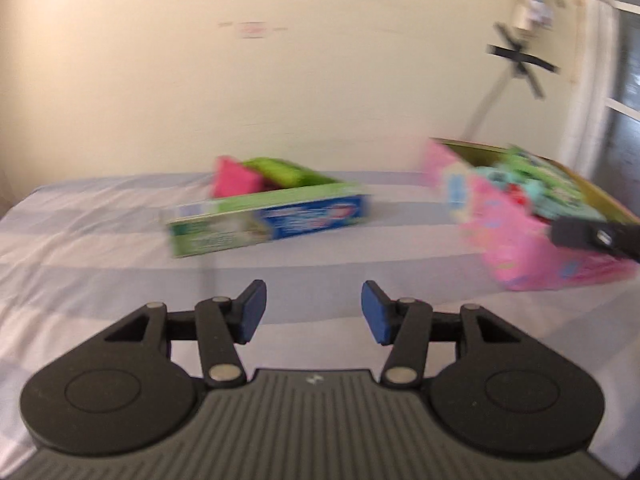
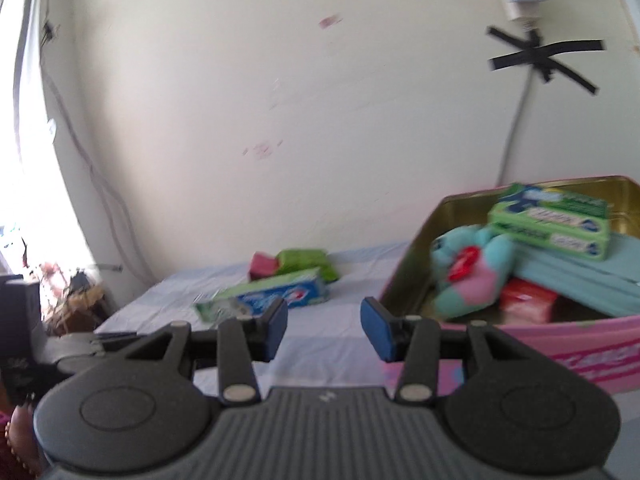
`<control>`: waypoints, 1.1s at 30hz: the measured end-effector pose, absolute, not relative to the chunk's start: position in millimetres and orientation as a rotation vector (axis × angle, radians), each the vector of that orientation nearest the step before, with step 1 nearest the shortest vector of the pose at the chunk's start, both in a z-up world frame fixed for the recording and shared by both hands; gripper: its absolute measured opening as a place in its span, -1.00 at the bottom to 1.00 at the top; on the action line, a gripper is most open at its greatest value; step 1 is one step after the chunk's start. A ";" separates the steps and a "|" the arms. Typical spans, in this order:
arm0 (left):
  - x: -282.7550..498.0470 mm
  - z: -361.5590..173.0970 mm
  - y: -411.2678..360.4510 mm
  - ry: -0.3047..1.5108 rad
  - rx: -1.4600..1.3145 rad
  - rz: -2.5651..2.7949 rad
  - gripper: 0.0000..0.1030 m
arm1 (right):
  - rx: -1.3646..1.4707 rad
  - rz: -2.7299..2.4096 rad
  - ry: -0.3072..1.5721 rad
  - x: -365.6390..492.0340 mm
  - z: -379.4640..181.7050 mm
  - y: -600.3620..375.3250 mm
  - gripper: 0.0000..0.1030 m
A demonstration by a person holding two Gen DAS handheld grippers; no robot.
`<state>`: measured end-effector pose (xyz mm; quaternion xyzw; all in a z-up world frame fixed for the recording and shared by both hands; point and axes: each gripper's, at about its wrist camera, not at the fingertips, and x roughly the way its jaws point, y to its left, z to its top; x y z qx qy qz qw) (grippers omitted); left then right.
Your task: Organize objects
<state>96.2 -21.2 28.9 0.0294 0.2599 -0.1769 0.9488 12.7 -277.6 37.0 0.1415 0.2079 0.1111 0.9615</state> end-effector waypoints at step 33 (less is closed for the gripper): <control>131.1 13.0 93.0 0.526 -0.391 -0.087 0.21 | 0.012 0.336 0.552 127.9 11.6 -151.3 -0.13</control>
